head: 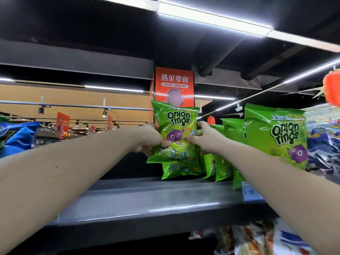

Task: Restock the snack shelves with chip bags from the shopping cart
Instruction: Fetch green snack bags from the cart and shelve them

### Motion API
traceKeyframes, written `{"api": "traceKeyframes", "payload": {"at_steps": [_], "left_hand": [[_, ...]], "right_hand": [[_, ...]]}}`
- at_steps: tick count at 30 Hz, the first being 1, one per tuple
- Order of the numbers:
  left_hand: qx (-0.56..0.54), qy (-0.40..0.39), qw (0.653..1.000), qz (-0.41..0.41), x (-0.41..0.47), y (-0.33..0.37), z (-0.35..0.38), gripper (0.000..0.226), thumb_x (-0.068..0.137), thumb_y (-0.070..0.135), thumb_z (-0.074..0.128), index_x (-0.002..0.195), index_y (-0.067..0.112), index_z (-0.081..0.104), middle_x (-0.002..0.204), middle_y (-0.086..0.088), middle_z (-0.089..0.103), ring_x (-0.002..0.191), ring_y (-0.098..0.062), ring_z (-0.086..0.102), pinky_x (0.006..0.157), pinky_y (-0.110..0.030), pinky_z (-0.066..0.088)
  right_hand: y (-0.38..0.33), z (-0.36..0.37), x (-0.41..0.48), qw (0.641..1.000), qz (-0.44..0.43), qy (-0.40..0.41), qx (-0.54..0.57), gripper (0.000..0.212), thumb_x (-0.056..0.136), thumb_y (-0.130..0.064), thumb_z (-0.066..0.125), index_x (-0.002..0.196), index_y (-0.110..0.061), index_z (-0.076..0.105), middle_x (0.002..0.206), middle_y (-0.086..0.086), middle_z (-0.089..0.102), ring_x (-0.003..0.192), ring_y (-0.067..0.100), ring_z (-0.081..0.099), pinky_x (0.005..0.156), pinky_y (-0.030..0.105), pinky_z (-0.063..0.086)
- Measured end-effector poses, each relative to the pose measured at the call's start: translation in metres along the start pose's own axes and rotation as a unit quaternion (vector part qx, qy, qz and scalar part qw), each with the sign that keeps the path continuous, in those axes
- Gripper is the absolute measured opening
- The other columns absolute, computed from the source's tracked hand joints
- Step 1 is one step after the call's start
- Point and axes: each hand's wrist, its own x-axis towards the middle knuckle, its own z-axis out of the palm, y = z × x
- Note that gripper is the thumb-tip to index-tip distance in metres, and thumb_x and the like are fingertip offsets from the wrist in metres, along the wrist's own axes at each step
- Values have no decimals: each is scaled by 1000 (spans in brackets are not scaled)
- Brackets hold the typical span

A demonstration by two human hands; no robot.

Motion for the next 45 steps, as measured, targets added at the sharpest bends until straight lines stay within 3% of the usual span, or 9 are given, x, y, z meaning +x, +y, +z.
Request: {"api": "traceKeyframes", "payload": {"at_steps": [6, 13, 16, 19, 24, 28, 32, 39, 45], "left_hand": [[36, -47, 998, -5, 4, -1, 16, 76, 84, 28, 77, 145, 16, 34, 129, -7, 59, 114, -28, 59, 91, -55, 53], [217, 7, 975, 47, 9, -14, 18, 70, 82, 46, 74, 137, 17, 42, 128, -4, 52, 108, -22, 55, 88, -41, 55], [353, 122, 913, 164, 1, -5, 9, 66, 81, 45, 75, 132, 16, 46, 133, -5, 52, 110, -20, 52, 88, -32, 45], [441, 88, 858, 249, -8, -2, 4, 65, 89, 41, 66, 145, 29, 35, 153, -4, 32, 138, -22, 33, 109, -38, 34], [603, -66, 760, 232, -8, -23, 10, 73, 98, 52, 45, 149, 53, -8, 158, 7, -29, 143, -24, -30, 118, -49, -9], [701, -55, 668, 242, 8, -32, 16, 73, 97, 63, 32, 146, 50, -21, 155, 2, -35, 141, -24, -35, 115, -50, -19], [728, -37, 641, 238, 19, -32, 21, 68, 97, 66, 25, 146, 50, -19, 157, 3, -29, 142, -24, -33, 114, -54, -20], [685, 12, 665, 296, 2, -13, 16, 66, 97, 53, 43, 154, 38, 13, 163, 1, 15, 151, -22, 7, 119, -57, 10], [598, 120, 727, 316, -22, 10, 18, 50, 92, 45, 50, 139, 28, 43, 137, -2, 50, 126, -25, 46, 102, -48, 36]], "right_hand": [[12, -1, -2, 995, 35, 6, -96, 76, 96, -26, 60, 150, -7, 11, 107, 5, 59, 75, 15, 49, 62, 25, 42], [23, 13, 7, 972, 65, 9, -227, 61, 92, -20, 63, 139, -5, 25, 111, 13, 52, 86, 25, 52, 61, 32, 43], [16, 7, 4, 970, -6, 16, -244, 90, 87, -27, 71, 151, -12, 9, 151, 21, 26, 120, 35, 51, 91, 41, 49], [10, -3, -7, 939, -60, -116, -319, 106, 90, -41, 64, 151, -23, -21, 160, 10, -20, 148, 34, -2, 120, 49, 12], [22, -1, -18, 850, -59, -292, -435, 102, 94, -49, 53, 141, -32, -36, 148, 4, -44, 144, 30, -25, 118, 50, -2], [31, 5, -13, 832, -29, -293, -470, 104, 94, -44, 56, 141, -33, -36, 147, 2, -46, 144, 30, -26, 118, 50, 0], [35, 11, -9, 832, -27, -272, -483, 105, 94, -43, 57, 141, -33, -35, 146, 1, -46, 144, 29, -26, 118, 51, 1], [24, 4, -16, 868, -71, -205, -446, 96, 89, -48, 61, 154, -34, -9, 161, -1, -18, 145, 33, -22, 118, 56, 1], [-1, -4, -35, 890, -141, 31, -432, 52, 86, -33, 65, 133, -20, 48, 131, 4, 51, 124, 26, 41, 101, 43, 42]]}}
